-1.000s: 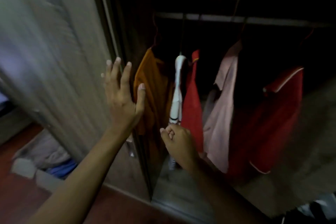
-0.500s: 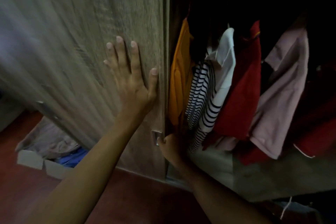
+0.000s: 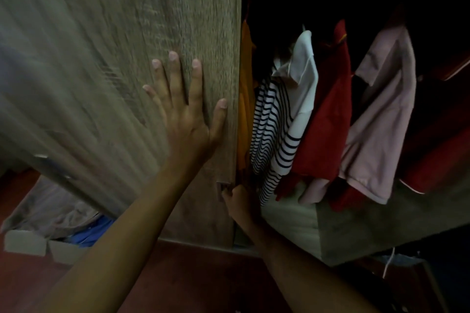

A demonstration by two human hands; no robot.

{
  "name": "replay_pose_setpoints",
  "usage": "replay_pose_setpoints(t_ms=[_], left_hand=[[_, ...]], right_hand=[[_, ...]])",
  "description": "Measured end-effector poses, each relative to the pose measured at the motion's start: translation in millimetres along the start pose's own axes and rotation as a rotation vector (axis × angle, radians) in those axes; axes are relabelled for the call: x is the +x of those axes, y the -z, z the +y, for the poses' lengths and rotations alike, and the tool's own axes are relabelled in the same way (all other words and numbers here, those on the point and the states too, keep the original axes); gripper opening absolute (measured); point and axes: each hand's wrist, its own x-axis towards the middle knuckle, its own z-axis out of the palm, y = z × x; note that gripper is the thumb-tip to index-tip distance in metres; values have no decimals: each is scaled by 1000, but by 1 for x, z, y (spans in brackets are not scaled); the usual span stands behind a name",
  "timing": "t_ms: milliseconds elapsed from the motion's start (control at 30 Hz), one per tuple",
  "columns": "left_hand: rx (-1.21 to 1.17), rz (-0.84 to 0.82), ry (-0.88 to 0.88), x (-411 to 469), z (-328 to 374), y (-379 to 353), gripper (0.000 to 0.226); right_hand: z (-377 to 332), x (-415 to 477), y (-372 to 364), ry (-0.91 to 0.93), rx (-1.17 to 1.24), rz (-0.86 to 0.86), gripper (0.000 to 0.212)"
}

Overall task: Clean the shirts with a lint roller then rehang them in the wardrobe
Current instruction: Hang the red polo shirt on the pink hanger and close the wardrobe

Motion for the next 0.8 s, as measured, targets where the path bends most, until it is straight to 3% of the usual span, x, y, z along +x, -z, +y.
replay_pose_setpoints(t_ms=[500,800], left_hand=[[7,-6,-132,-13,94,-47,76],[2,49,-173,-23,175,-89,85]], right_hand=[[129,-13,86,-68,-63,139,45],[257,3,132,-250,105,127,34]])
